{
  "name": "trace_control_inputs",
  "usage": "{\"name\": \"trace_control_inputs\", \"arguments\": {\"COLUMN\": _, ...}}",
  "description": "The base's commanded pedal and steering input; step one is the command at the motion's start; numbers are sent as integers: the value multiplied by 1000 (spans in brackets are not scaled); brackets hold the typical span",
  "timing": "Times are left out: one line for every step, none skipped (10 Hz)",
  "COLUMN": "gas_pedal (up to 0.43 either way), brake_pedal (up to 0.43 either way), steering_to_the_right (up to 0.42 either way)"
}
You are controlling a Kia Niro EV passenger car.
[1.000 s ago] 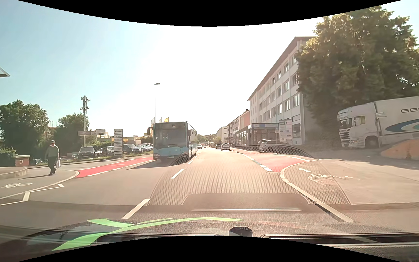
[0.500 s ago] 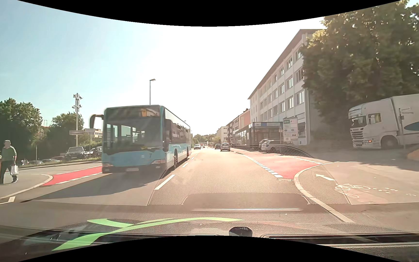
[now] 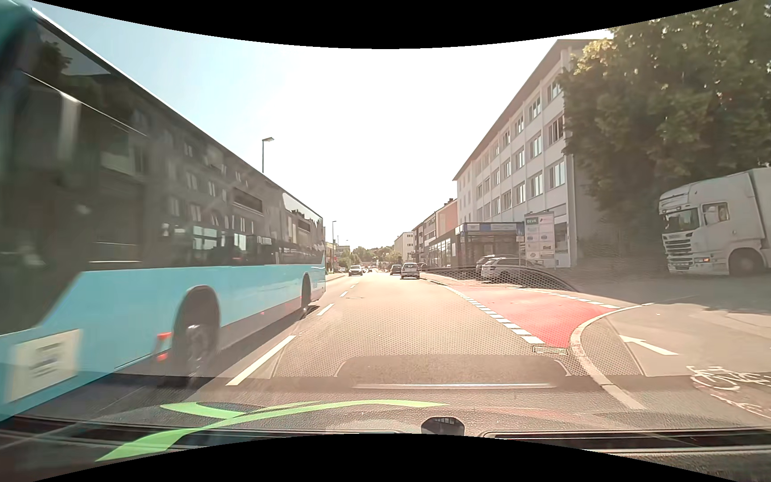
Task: Follow the waypoints while adhering to traffic rules and regulations
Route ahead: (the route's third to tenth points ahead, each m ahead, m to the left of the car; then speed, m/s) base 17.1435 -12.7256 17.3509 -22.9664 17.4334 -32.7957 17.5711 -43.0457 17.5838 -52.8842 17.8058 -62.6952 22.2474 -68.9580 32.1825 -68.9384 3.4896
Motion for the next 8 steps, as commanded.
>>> {"name": "trace_control_inputs", "arguments": {"gas_pedal": 0, "brake_pedal": 0, "steering_to_the_right": 35}}
{"name": "trace_control_inputs", "arguments": {"gas_pedal": 0, "brake_pedal": 0, "steering_to_the_right": 31}}
{"name": "trace_control_inputs", "arguments": {"gas_pedal": 0, "brake_pedal": 0, "steering_to_the_right": 30}}
{"name": "trace_control_inputs", "arguments": {"gas_pedal": 0, "brake_pedal": 0, "steering_to_the_right": 32}}
{"name": "trace_control_inputs", "arguments": {"gas_pedal": 0, "brake_pedal": 0, "steering_to_the_right": 37}}
{"name": "trace_control_inputs", "arguments": {"gas_pedal": 0, "brake_pedal": 0, "steering_to_the_right": 39}}
{"name": "trace_control_inputs", "arguments": {"gas_pedal": 0, "brake_pedal": 0, "steering_to_the_right": 43}}
{"name": "trace_control_inputs", "arguments": {"gas_pedal": 0, "brake_pedal": 0, "steering_to_the_right": 49}}
